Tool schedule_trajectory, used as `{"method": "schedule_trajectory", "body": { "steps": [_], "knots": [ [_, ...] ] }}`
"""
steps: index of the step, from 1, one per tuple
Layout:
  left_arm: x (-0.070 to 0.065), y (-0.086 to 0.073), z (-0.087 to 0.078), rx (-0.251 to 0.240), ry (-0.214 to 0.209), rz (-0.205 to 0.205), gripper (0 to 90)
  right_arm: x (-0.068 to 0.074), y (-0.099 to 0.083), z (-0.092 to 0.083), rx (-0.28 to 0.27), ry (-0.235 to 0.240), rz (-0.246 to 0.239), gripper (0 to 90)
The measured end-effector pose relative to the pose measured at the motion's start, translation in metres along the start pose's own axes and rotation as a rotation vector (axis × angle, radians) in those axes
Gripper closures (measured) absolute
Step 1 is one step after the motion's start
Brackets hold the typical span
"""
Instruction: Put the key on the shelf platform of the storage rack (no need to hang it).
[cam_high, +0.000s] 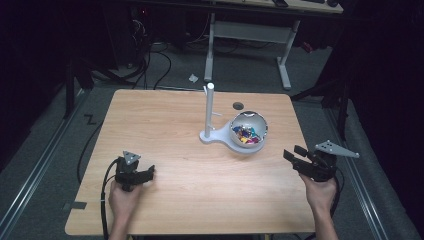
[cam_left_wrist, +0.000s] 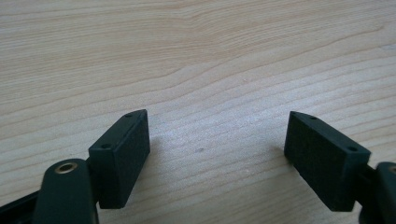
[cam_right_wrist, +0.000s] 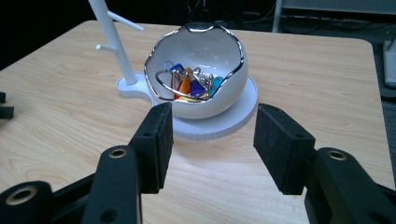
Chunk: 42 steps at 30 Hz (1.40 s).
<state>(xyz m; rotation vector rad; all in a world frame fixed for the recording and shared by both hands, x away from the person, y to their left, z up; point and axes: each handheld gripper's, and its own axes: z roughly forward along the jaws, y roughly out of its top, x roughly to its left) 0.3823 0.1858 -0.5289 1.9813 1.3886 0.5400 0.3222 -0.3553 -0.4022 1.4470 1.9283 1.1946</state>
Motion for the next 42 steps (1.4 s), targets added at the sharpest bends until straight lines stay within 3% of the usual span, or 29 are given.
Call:
{"method": "schedule_trajectory", "body": {
  "steps": [19,42],
  "knots": [
    [0.0,0.0,0.0,0.0,0.0,0.0,22.8,0.004,-0.027,0.01,0.017,-0.02,0.004,46.4],
    [0.0,0.0,0.0,0.0,0.0,0.0,22.8,0.004,-0.058,0.041,0.073,-0.027,0.049,44.8]
  ]
}}
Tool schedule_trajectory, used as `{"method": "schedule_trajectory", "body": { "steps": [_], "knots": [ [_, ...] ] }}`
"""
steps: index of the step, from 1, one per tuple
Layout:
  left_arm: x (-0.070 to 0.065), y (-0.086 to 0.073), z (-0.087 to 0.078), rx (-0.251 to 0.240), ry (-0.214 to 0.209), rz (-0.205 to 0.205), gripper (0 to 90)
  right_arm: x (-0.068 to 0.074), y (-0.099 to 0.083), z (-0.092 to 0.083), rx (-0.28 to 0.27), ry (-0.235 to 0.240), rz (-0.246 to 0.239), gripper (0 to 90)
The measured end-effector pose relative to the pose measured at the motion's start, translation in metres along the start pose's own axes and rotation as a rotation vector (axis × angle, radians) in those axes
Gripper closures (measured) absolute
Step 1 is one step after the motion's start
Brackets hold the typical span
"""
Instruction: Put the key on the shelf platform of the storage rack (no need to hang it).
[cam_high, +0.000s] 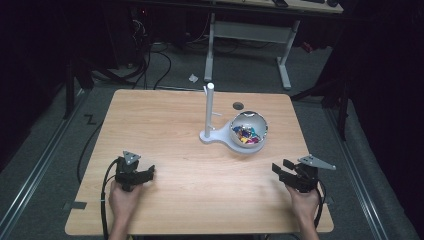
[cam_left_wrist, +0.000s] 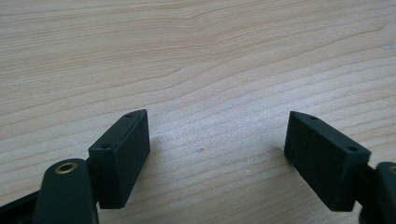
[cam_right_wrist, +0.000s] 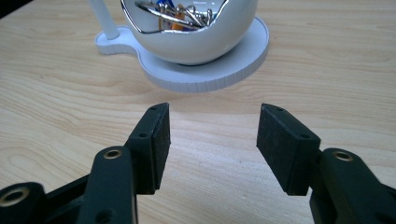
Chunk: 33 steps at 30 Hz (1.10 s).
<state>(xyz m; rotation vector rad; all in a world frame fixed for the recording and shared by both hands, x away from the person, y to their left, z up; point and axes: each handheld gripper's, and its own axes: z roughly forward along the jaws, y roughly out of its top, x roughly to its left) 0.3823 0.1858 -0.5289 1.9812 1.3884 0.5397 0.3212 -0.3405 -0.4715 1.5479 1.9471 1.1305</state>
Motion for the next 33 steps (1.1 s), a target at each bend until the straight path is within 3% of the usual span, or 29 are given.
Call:
{"method": "schedule_trajectory", "body": {
  "steps": [10,33],
  "knots": [
    [0.0,0.0,0.0,0.0,0.0,0.0,22.7,0.004,-0.009,0.022,0.066,-0.023,-0.023,44.6],
    [0.0,0.0,0.0,0.0,-0.001,0.002,22.6,0.008,-0.022,0.043,0.107,-0.106,-0.07,44.2]
  ]
}}
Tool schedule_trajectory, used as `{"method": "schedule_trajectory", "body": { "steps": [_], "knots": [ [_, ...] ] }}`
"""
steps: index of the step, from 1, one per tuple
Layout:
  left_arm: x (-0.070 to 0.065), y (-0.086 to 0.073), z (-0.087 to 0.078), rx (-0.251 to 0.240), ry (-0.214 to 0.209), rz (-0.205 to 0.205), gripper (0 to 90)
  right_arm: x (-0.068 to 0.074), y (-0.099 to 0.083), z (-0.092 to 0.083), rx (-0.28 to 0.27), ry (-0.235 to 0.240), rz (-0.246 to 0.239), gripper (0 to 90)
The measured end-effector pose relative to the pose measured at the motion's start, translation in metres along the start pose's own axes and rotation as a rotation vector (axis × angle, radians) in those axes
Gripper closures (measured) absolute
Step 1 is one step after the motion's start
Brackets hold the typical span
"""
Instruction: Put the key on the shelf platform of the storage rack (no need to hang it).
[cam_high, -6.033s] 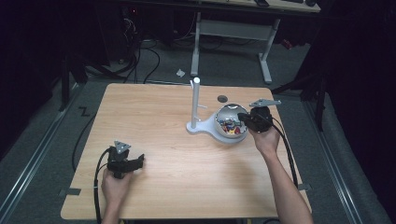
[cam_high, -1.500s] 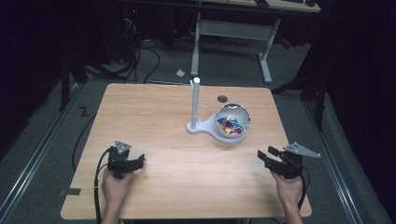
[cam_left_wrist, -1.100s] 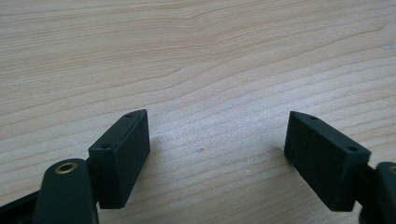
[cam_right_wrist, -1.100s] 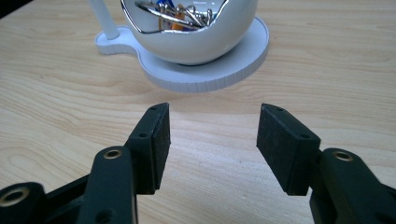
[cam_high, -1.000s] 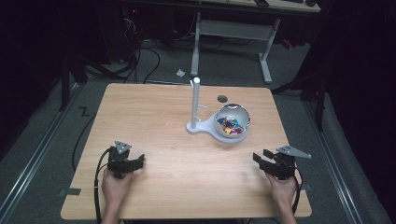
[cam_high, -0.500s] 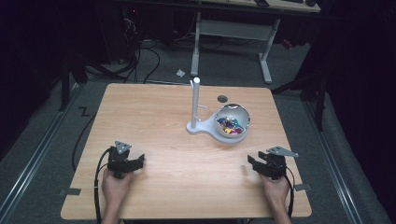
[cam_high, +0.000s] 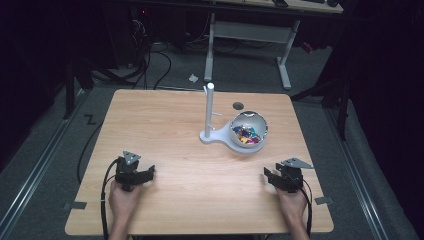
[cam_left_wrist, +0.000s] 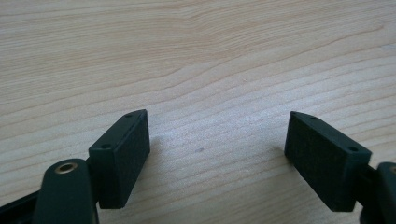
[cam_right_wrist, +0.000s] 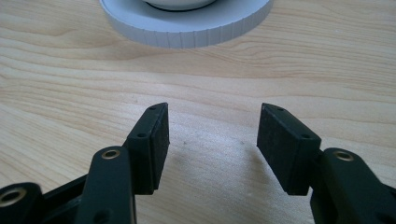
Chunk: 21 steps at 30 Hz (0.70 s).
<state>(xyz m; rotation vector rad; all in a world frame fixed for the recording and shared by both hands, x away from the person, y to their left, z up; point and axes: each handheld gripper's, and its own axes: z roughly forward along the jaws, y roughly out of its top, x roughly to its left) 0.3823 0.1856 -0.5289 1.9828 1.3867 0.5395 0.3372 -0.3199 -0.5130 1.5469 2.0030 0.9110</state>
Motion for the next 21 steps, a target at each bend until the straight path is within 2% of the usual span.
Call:
{"method": "schedule_trajectory", "body": {
  "steps": [11,13,16,21],
  "knots": [
    [0.0,0.0,0.0,0.0,0.0,0.0,22.7,0.0025,-0.0014,0.0042,0.017,-0.019,-0.017,42.7],
    [0.0,0.0,0.0,0.0,0.0,0.0,22.6,0.0035,-0.0006,0.0062,0.041,-0.027,-0.022,41.0],
    [0.0,0.0,0.0,0.0,0.0,0.0,22.6,0.0052,-0.0005,0.0067,0.045,-0.038,-0.039,40.2],
    [0.0002,-0.0001,-0.0002,0.0,-0.003,-0.001,22.6,0.0056,-0.0004,0.0069,0.047,-0.036,-0.042,39.1]
  ]
}}
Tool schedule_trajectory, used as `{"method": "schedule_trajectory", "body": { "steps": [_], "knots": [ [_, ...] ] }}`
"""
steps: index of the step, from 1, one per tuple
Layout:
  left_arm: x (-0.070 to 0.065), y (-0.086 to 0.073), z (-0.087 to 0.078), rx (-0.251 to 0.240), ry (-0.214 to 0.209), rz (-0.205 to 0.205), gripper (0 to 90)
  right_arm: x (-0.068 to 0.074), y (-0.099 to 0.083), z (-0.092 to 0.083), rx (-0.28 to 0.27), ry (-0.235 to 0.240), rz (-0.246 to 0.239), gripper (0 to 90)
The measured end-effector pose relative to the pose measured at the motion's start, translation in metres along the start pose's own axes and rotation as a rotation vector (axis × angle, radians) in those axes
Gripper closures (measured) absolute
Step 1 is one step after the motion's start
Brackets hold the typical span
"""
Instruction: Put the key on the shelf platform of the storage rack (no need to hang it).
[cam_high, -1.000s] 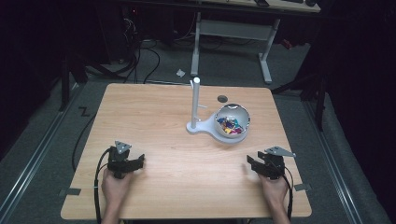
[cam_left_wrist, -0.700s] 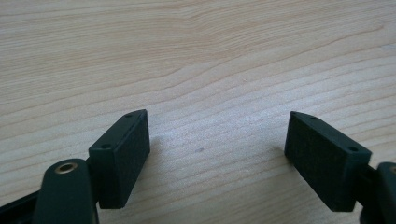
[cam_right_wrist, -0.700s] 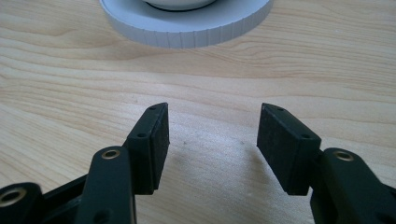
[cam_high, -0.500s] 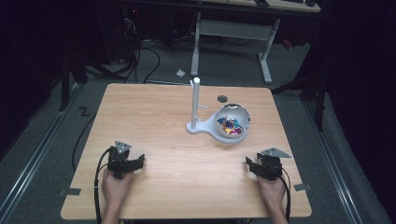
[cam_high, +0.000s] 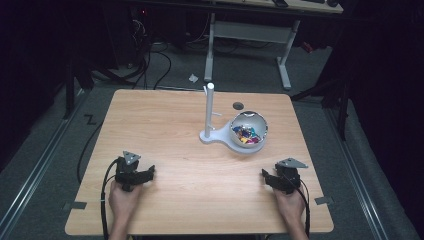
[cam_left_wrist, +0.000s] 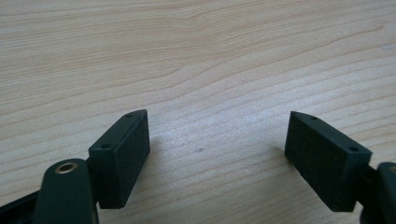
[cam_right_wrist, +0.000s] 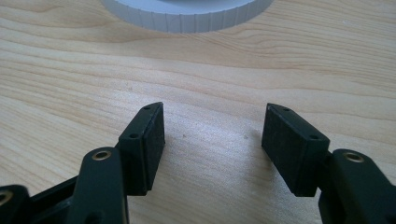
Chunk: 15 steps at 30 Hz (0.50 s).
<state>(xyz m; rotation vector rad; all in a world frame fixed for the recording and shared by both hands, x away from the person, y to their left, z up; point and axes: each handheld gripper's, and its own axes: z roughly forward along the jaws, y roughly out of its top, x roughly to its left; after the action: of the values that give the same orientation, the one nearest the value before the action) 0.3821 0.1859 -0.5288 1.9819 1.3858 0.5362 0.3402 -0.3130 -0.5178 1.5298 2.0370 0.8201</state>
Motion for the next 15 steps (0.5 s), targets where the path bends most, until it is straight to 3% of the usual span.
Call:
{"method": "schedule_trajectory", "body": {
  "steps": [15],
  "knots": [
    [0.0005,-0.0001,-0.0004,0.0,-0.004,-0.002,22.8,0.0002,0.0,0.0,0.002,0.004,-0.001,38.1]
  ]
}}
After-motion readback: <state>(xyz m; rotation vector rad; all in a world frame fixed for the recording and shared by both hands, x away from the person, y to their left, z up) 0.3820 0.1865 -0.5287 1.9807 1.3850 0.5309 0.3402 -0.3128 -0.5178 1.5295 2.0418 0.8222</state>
